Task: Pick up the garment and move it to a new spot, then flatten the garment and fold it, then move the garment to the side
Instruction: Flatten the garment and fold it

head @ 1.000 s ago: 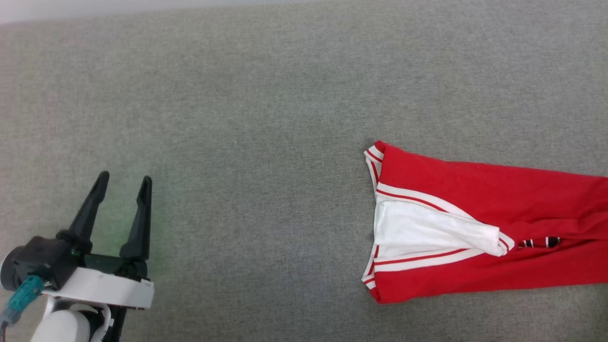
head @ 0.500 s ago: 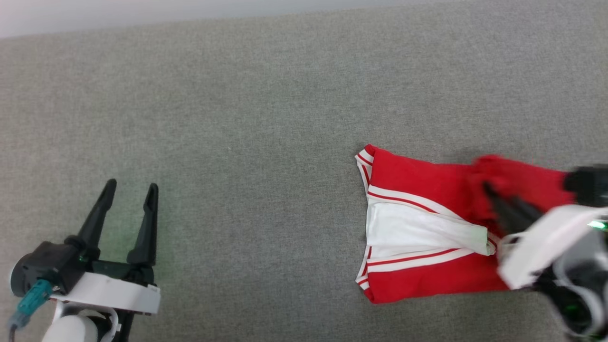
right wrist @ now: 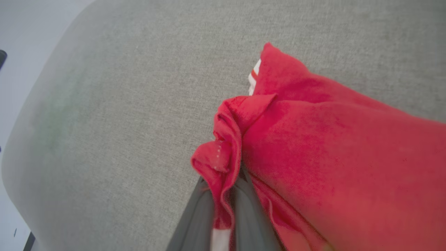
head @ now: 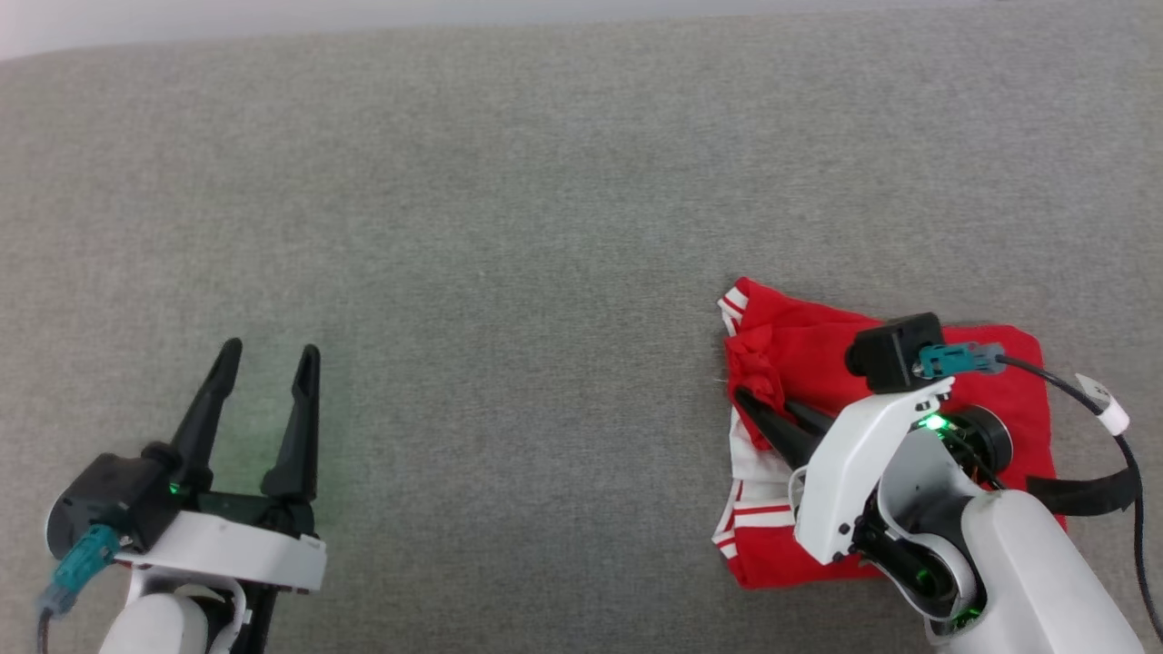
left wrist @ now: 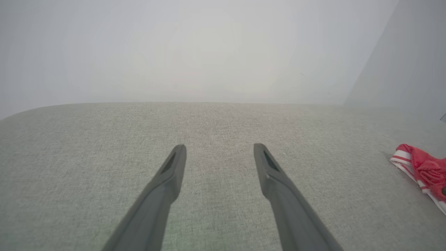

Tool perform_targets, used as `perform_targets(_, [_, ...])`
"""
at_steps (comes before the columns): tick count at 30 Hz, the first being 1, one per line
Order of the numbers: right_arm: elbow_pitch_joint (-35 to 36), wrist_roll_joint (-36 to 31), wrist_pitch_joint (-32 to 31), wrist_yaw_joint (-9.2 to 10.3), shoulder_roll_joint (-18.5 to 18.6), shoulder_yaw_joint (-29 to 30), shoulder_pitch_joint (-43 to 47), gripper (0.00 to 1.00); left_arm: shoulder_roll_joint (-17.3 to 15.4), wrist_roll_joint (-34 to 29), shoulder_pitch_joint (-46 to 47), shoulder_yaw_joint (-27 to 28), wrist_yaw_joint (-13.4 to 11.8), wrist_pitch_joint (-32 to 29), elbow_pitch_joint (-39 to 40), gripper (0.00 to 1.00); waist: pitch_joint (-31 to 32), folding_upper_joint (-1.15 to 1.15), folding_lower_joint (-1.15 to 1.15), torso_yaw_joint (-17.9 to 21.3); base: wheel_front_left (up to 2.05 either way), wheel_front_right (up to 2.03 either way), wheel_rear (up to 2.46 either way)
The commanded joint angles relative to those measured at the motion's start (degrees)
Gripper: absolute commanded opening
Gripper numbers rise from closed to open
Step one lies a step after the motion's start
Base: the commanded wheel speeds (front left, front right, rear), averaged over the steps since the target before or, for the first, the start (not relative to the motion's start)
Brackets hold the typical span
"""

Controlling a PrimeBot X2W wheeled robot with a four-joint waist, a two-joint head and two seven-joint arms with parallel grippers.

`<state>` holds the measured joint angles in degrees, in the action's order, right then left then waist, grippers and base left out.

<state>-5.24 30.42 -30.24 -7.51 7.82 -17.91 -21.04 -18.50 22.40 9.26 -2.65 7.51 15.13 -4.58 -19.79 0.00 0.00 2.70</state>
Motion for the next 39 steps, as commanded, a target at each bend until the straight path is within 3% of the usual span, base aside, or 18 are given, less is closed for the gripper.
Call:
perform_targets(1, [-0.94, -0.42, 0.64, 0.04, 0.43, -0.44, -1.05, 0.0, 0.16, 0.51, 0.63, -0.02, -0.06, -0.03, -0.13, 1.0, -0.14, 0.0, 0.0, -0.6, 0.0, 0.0, 0.0])
perform_targets(9, [-10.35, 0.41, 5.32, 0.07, 0.55, -3.26, -2.61, 0.01, 0.88, 0.74, 0.94, -0.11, -0.06, -0.03, -0.53, 1.0, -0.04, 0.0, 0.0, -1.61, 0.0, 0.0, 0.0])
perform_targets(11, [-10.67, 0.85, 6.31, 0.07, 0.65, -4.17, -3.57, 0.45, 0.94, 0.7, 0.52, 0.13, -0.06, -0.03, -0.71, 1.0, 0.31, 0.0, 0.0, -1.37, 0.0, 0.0, 0.0])
perform_targets(12, [-10.28, 1.14, 6.88, 0.06, 0.81, -4.64, -3.96, 0.85, 0.99, 0.69, 0.32, 0.09, -0.06, -0.03, -0.83, 1.0, 0.48, 0.0, 0.0, -1.25, 0.0, 0.0, 0.0])
perform_targets(13, [-9.99, 1.76, 7.27, 0.06, 0.96, -4.98, -4.22, 1.0, 1.03, 0.72, 0.15, 0.08, -0.06, -0.03, -0.97, 1.0, 0.74, 0.0, 0.0, -1.07, 0.0, 0.0, 0.0])
perform_targets(22, [-4.73, 4.84, 11.4, 0.05, 5.66, -2.67, -4.53, 1.0, 0.41, 0.12, -0.3, -0.61, -0.06, -0.03, -1.67, 1.0, 3.62, 0.0, 0.0, 1.27, 0.0, 0.0, 0.0])
perform_targets(30, [-5.39, 6.14, 22.03, 0.05, 9.47, 4.31, -1.27, 1.0, -0.01, -1.52, 0.04, -1.64, -0.06, -0.03, -0.66, 1.0, 5.36, 0.0, 0.0, 3.42, 0.0, 0.0, 0.0])
perform_targets(35, [-7.56, 2.29, 28.22, 0.05, 11.74, 5.89, 0.65, 1.0, -0.11, -1.27, 0.14, -2.67, -0.07, -0.03, 0.02, 1.0, 6.57, 0.0, 0.0, 4.49, 0.0, 0.0, 0.0])
perform_targets(39, [-9.14, -0.68, 33.01, 0.05, 11.54, 7.47, 2.25, 1.0, 0.07, -1.66, -0.93, -2.53, -0.06, -0.03, -0.44, 1.0, 7.95, 0.0, 0.0, 5.19, 0.0, 0.0, 0.0])
